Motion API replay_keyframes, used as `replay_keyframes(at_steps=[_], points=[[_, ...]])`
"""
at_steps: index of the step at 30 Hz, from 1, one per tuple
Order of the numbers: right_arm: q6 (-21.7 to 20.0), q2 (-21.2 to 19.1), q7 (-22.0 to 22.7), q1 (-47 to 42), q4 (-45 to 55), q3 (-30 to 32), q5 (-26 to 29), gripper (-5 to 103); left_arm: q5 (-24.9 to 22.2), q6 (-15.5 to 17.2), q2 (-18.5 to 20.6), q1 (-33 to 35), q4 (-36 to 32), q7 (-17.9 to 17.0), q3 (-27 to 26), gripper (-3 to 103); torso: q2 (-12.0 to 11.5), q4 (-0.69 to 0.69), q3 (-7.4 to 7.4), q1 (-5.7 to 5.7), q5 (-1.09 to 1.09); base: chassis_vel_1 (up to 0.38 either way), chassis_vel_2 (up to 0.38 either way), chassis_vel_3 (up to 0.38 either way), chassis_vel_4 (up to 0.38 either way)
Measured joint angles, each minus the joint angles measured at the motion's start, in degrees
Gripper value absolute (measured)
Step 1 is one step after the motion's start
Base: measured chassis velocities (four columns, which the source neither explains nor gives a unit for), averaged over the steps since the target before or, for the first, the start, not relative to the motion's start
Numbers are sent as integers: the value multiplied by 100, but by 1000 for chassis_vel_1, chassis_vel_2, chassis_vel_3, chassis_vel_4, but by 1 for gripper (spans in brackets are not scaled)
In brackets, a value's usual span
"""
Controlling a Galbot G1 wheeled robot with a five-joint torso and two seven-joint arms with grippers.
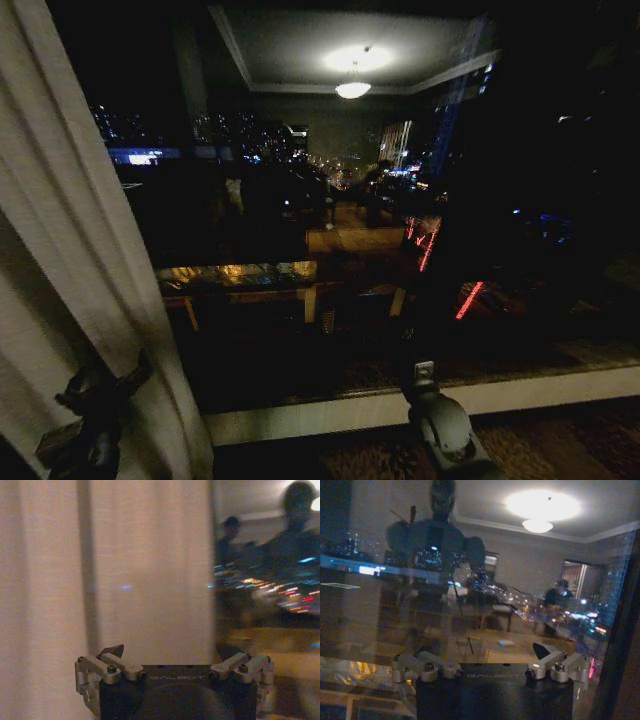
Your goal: Open the curtains by pulling them apart, changing their state from closed to fully open.
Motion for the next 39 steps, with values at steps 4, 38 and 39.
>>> replay_keyframes(at_steps=[4, 38, 39], points=[[-12, 1, 9, 59, -41, -32, 3, 100, -229, -17, 127, -189, 210, 420, -46, 100, 0, -2, 0, 0, -1, 0, 0, 0, 0], [35, -276, 30, 101, -140, 1, 257, 100, 208, -373, 439, -675, 836, 209, 25, 100, 0, -1, 0, 0, 0, 0, 0, 0, 0], [35, -276, 30, 101, -140, 1, 257, 100, 208, -373, 439, -675, 836, 209, 25, 100, 0, -1, 0, 0, 0, 0, 0, 0, 0]])
